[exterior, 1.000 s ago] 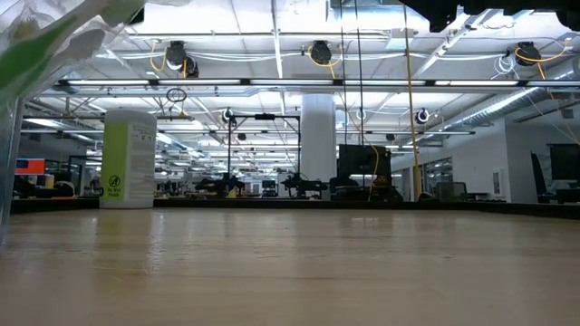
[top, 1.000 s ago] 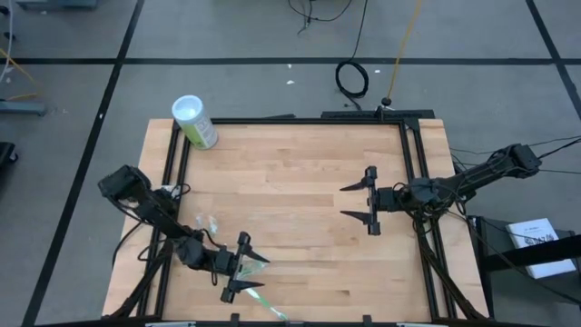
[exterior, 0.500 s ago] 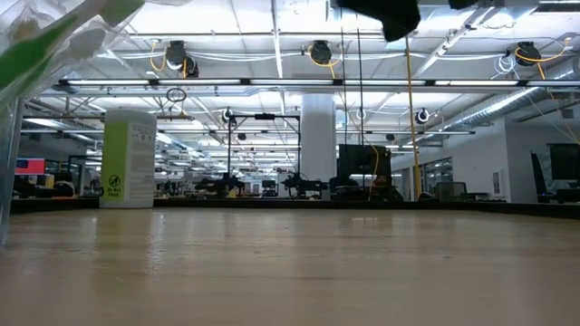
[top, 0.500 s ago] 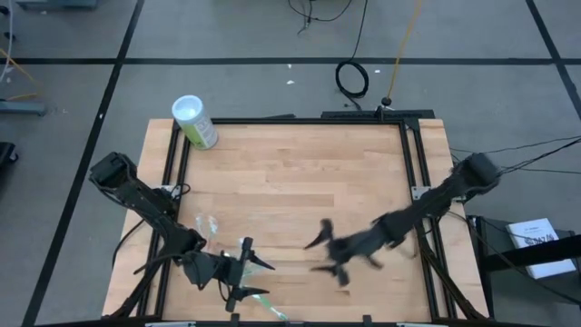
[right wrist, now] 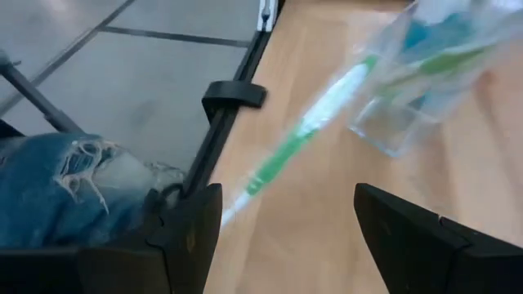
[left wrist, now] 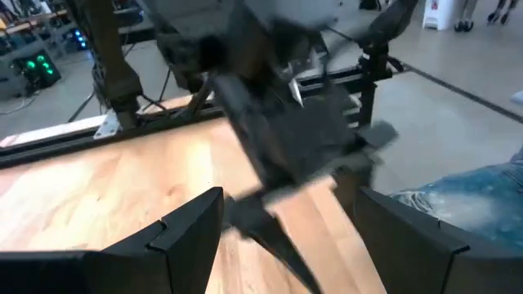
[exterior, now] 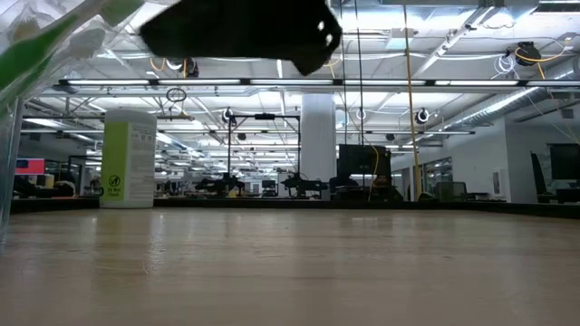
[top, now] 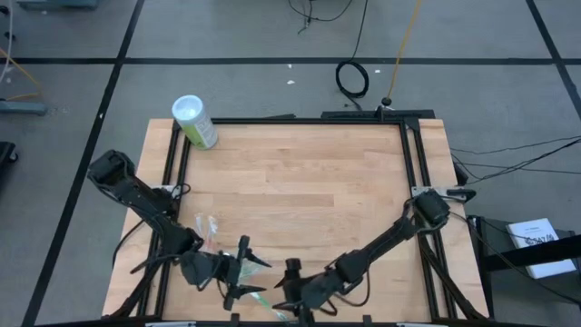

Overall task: Pick & Place toothbrushing station
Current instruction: Put the green toothbrush into the transparent organizer

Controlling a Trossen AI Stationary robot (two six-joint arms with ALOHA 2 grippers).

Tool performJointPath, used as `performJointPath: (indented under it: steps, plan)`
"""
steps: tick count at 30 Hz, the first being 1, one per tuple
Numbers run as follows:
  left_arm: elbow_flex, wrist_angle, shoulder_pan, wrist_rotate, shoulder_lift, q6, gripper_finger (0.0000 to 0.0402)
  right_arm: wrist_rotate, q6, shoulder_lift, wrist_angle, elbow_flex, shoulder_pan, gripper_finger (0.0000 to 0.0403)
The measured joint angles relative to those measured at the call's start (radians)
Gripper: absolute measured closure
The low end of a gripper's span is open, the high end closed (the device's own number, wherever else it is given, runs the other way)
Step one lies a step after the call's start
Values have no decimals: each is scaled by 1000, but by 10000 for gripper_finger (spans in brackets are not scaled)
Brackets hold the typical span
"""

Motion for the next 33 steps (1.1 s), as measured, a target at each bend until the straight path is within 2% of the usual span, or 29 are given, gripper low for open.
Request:
performJointPath:
  steps: [12,21,26,33]
  plan:
    - [0,4,-13,-1,-5,19,121,-1,133,231,4,206,12,133]
    - [0,-9,-9,-2,-5,60,121,6,270,250,-35,221,-18,142]
    - [0,-10,-4,-1,-5,62,121,2,283,249,-57,221,-26,207]
    - [0,-8,-4,-1,-5,59,121,-2,233,204,-228,220,-22,357]
